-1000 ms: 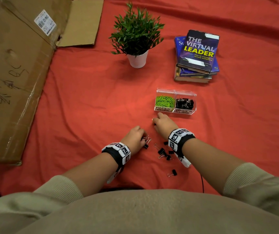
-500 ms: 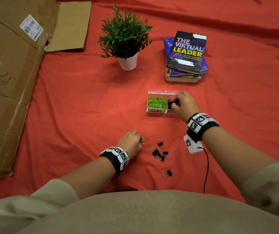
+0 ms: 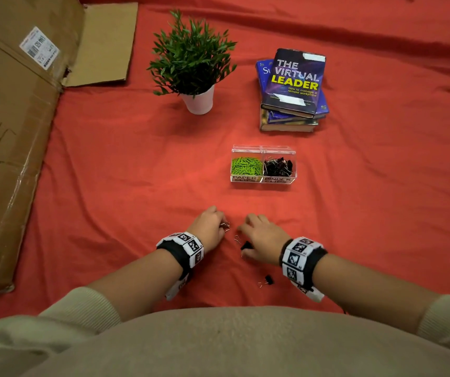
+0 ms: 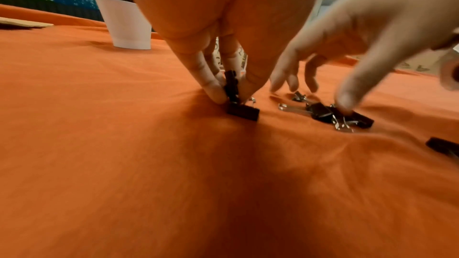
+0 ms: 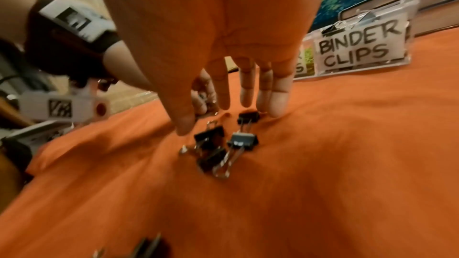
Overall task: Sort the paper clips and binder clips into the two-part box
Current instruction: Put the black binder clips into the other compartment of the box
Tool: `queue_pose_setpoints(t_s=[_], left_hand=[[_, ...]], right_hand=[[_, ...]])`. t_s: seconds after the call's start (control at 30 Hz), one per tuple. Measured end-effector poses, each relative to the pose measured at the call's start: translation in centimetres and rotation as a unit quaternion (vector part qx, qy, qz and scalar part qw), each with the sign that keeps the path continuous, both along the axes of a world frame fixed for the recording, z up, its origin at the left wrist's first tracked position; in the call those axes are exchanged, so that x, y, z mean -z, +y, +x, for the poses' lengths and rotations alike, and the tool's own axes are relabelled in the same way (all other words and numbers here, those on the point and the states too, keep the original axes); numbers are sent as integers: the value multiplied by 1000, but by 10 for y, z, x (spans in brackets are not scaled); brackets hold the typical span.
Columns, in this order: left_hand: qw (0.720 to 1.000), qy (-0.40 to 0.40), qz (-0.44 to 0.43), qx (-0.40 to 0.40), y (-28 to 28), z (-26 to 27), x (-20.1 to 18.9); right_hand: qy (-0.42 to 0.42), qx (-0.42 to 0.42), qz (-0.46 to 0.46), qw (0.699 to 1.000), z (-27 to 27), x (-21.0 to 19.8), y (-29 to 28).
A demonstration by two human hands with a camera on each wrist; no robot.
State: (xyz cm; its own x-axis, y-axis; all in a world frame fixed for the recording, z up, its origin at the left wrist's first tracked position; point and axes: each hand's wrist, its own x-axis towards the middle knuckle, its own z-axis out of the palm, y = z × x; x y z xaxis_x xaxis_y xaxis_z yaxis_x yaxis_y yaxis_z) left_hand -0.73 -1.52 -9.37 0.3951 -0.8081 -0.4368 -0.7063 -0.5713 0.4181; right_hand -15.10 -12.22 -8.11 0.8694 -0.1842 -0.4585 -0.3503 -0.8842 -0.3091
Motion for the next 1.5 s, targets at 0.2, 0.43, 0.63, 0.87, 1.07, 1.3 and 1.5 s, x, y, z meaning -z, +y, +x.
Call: queue_pose_setpoints(t_s=[0.2,0.43,0.63,0.87,1.07,1.3,1.5], left_hand=[[996,29,-49,-62,-26,9,-13],[983,52,-138,-108,-93,8,-43],[982,59,-164,-79,-155,4,-52],[992,-35,-111,52,-187,6,-33],[966,-166,-124,153,-176,0,-17],[976,-109,-189,26,-136,6,-29],[997,-31,-42,65,-59,11,-23]], right_hand=[[-1,50,43,998,-6,11,-5],[-50,178,119,976,-14,17,-33],[-94,288,139,943,-28,14,-62],[-235,375,124,888,-23,-17,-119],[-198,299,29,933,4,-24,-160],[-113,252,-37,960,23,-23,-157],[-57,134,50,988,0,-20,-95]])
